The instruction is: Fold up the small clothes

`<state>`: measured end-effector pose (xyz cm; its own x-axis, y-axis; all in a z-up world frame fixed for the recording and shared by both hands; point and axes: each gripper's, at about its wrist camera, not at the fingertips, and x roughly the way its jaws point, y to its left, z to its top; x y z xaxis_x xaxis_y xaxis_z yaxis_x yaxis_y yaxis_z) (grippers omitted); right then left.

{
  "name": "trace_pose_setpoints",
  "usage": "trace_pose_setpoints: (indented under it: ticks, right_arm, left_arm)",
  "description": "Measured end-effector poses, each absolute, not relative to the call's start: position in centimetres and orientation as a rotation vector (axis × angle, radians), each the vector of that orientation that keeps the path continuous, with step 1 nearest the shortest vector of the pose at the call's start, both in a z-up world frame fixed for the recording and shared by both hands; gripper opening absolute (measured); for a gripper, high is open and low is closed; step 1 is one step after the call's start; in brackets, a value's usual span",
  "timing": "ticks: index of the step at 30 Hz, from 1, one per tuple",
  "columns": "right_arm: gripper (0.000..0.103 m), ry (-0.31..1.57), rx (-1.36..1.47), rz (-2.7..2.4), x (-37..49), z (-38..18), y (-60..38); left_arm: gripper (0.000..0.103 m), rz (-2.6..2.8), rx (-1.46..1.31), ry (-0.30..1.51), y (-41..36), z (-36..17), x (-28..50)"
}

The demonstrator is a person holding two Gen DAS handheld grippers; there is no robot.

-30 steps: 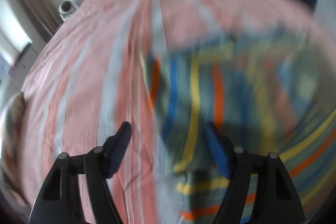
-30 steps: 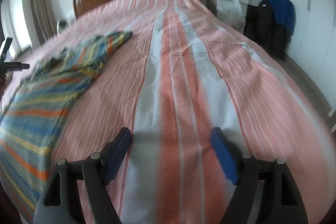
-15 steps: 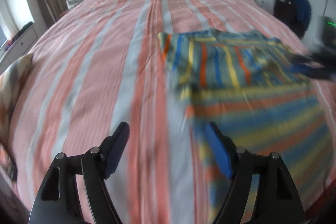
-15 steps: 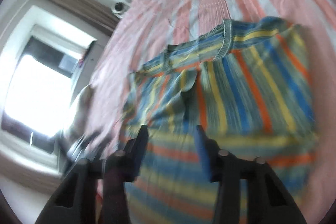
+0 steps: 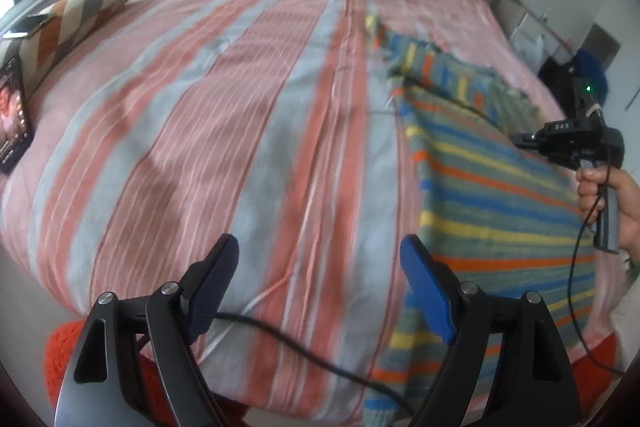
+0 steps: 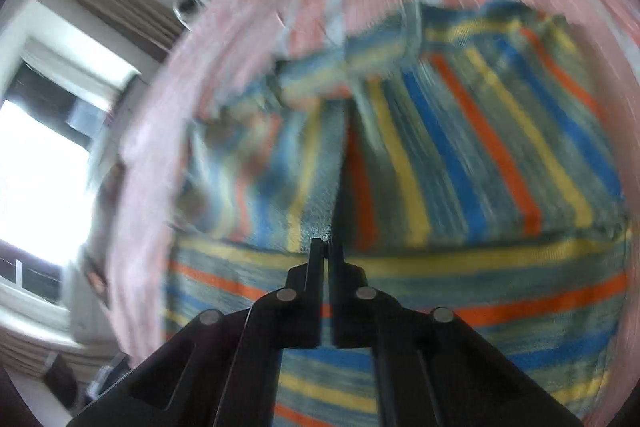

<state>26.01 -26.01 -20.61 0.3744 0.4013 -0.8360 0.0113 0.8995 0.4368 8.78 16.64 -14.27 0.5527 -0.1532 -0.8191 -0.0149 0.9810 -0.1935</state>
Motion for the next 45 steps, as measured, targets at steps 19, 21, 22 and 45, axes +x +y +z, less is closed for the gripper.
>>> trace_pose_setpoints:
  ticks: [19, 21, 22, 45]
  right_arm:
    - [0.064, 0.797, -0.055, 0.223, 6.8, -10.6, -32.2]
    - [0.065, 0.788, -0.040, 0.202, 4.5, -10.5, -34.0]
    - [0.065, 0.791, -0.028, 0.191, 3.8, -10.9, -34.5]
    - [0.065, 1.137, 0.049, 0.280, -5.1, -20.2, -36.2]
  left_arm:
    - [0.100, -0.181, -0.080, 0.787, 10.9, -6.4, 5.2]
    - [0.100, -0.164, -0.076, 0.812, 10.4, -7.5, 5.3]
    - [0.100, -0.159, -0.083, 0.835, 10.3, -8.5, 5.4]
    - [0.100, -0.070, 0.032, 1.183, 10.6, -19.1, 2.7]
